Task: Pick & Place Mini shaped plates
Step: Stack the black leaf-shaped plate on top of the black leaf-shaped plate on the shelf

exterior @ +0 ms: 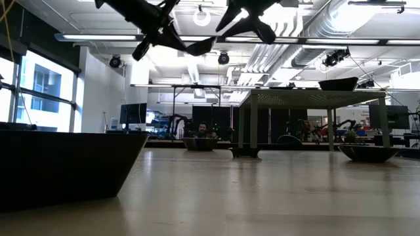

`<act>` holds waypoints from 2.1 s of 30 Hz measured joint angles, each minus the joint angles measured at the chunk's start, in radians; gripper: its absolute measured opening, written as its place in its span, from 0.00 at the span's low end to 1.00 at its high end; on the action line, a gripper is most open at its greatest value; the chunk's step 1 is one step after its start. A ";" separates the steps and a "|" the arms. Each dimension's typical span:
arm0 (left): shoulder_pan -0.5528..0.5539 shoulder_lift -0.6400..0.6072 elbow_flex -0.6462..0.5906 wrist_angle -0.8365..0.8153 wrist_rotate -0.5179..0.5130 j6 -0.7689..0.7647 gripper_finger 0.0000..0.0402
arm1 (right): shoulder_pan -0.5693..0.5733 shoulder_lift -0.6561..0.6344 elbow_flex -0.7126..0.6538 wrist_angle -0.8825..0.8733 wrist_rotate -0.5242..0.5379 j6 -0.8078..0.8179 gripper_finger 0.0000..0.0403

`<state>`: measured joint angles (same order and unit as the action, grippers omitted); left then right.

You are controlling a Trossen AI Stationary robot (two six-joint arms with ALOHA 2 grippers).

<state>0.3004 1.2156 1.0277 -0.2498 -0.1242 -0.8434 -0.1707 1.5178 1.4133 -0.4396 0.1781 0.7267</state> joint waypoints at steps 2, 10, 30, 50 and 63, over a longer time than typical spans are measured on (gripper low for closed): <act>0.000 0.000 0.001 0.004 0.000 0.001 0.00 | 0.000 0.028 0.034 -0.014 0.011 -0.002 0.19; 0.000 0.000 0.001 0.010 -0.002 0.027 0.00 | 0.000 0.058 0.067 -0.036 0.059 -0.006 0.04; 0.001 -0.080 0.001 -0.010 -0.007 0.214 0.29 | -0.161 -0.070 0.067 -0.228 -0.029 -0.148 0.00; 0.000 -0.113 0.001 0.015 0.186 0.369 0.01 | -0.778 0.068 0.358 -0.771 -0.189 -1.335 0.00; 0.000 -0.113 0.001 -0.033 0.186 0.369 0.00 | -0.858 0.177 0.366 -0.780 -0.288 -1.516 0.00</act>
<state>0.3008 1.1027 1.0286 -0.2825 0.0616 -0.4747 -1.0286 1.6944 1.7791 -1.2195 -0.1095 -0.7890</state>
